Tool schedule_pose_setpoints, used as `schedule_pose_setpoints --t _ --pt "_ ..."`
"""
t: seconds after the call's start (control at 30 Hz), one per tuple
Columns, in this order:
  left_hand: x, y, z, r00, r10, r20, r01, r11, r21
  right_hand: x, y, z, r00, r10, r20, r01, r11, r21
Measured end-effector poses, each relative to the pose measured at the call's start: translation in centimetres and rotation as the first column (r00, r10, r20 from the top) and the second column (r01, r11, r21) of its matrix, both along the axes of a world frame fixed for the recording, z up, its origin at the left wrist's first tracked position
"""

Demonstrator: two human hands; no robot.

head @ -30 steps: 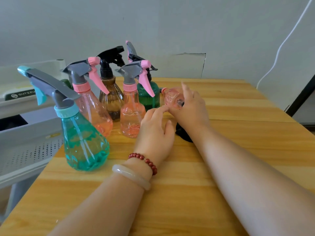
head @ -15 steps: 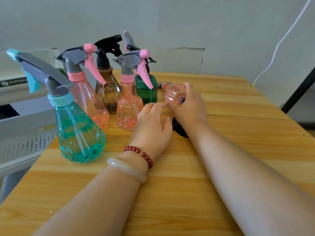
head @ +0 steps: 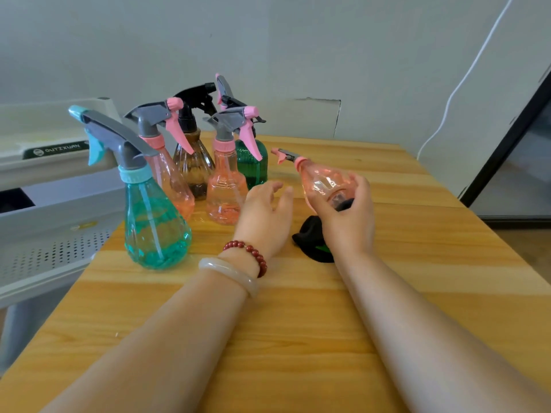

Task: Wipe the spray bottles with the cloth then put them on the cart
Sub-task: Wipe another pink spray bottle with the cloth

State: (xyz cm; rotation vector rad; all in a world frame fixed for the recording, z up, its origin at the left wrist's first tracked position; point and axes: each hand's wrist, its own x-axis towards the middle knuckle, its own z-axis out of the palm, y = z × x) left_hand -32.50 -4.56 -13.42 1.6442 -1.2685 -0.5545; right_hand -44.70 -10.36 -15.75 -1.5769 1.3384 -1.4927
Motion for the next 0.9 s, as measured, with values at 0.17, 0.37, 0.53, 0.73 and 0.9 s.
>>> schedule_pose_setpoints --t 0.17,0.37,0.53,0.73,0.9 --pt "-1.7 -0.2 3.5 0.943 -0.076 -0.325 0.116 0.988 0.106 -0.9 3.2 0.1 0.990 0.097 0.100 -0.084 0.988 -0.128" --pt "-2.5 0.5 4.8 0.931 -0.046 -0.362 0.119 0.976 0.181 -2.1 5.0 0.3 0.977 0.213 -0.034 -0.215 0.962 -0.167" --pt "-1.5 1.3 4.3 0.925 -0.086 -0.370 0.142 0.982 0.125 -2.7 5.7 0.3 0.949 0.316 -0.015 -0.316 0.944 -0.095" --pt "-1.0 2.0 1.9 0.949 -0.195 -0.246 0.214 0.975 0.055 -2.6 5.5 -0.3 0.964 0.255 0.078 -0.248 0.964 -0.090" --pt "-0.7 3.3 0.2 0.973 -0.214 -0.084 0.215 0.976 0.011 -2.7 5.0 -0.5 0.968 0.251 0.020 -0.250 0.968 -0.027"
